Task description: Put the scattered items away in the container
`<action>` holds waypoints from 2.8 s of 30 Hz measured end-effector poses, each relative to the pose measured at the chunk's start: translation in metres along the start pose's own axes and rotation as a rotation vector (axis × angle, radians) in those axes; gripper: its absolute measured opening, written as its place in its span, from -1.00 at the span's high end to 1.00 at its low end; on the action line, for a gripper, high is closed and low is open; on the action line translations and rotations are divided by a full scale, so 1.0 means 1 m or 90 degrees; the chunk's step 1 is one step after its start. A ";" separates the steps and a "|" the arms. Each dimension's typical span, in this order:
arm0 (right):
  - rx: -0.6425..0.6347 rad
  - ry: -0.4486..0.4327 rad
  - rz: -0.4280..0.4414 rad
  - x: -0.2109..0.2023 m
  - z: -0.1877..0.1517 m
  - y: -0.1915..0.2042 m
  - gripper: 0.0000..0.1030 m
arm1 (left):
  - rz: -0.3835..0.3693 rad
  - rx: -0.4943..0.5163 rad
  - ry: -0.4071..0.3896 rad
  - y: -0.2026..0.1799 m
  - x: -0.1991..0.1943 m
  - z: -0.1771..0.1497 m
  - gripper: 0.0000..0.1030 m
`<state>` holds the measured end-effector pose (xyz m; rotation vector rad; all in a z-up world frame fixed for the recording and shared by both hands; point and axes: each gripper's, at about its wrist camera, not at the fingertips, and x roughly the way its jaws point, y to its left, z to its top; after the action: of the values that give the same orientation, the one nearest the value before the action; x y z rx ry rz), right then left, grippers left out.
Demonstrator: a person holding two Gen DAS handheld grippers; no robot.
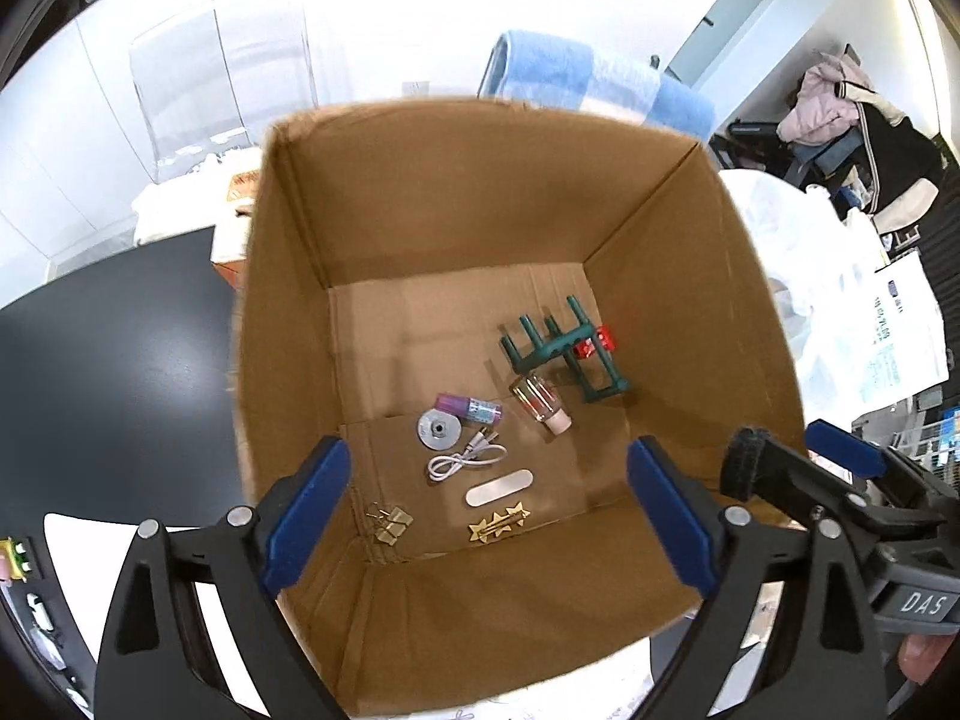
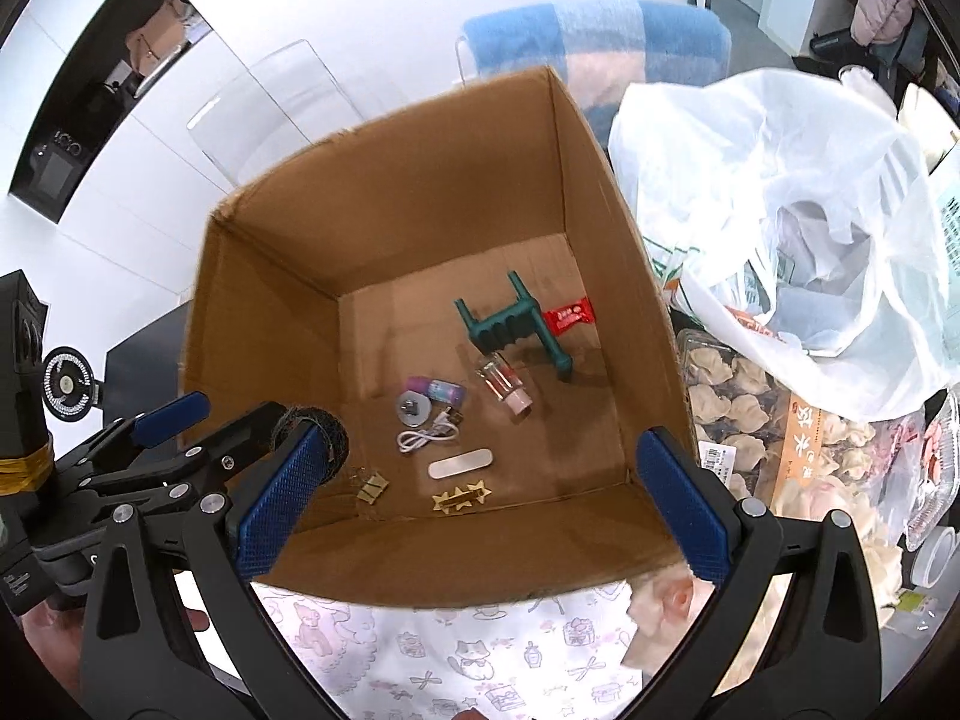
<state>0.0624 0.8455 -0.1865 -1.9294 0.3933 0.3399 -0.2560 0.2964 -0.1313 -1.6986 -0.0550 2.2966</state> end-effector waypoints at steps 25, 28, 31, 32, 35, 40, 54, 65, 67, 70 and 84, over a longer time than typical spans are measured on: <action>-0.194 -0.134 0.037 -0.109 -0.115 0.159 -1.00 | 0.034 -0.044 -0.122 0.099 -0.174 -0.092 -0.81; -0.219 -0.148 0.038 -0.117 -0.137 0.180 -1.00 | 0.052 -0.044 -0.131 0.117 -0.195 -0.107 -0.81; -0.238 -0.158 0.031 -0.122 -0.161 0.200 -1.00 | 0.074 -0.044 -0.134 0.133 -0.214 -0.122 -0.81; -0.241 -0.157 0.017 -0.123 -0.169 0.207 -1.00 | 0.082 -0.044 -0.132 0.138 -0.220 -0.128 -0.81; -0.255 -0.176 -0.012 -0.131 -0.192 0.222 -1.00 | 0.106 -0.036 -0.129 0.151 -0.235 -0.144 -0.81; -0.265 -0.184 -0.025 -0.141 -0.230 0.241 -1.00 | 0.134 -0.032 -0.140 0.171 -0.262 -0.173 -0.81; -0.325 -0.195 -0.037 -0.144 -0.288 0.268 -1.00 | 0.138 -0.079 -0.121 0.212 -0.288 -0.234 -0.81; -0.351 -0.180 -0.060 -0.134 -0.304 0.262 -1.00 | 0.130 -0.095 -0.101 0.223 -0.287 -0.249 -0.81; -0.353 -0.180 -0.066 -0.134 -0.304 0.261 -1.00 | 0.138 -0.095 -0.094 0.222 -0.287 -0.250 -0.81; -0.351 -0.179 -0.068 -0.134 -0.304 0.259 -1.00 | 0.148 -0.086 -0.089 0.219 -0.286 -0.252 -0.81; -0.352 -0.171 -0.068 -0.135 -0.303 0.256 -1.00 | 0.124 -0.092 -0.086 0.210 -0.285 -0.254 -0.81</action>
<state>-0.1523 0.4884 -0.2306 -2.3867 0.0126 0.6828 0.0166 -0.0108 0.0143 -1.6800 -0.0880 2.6076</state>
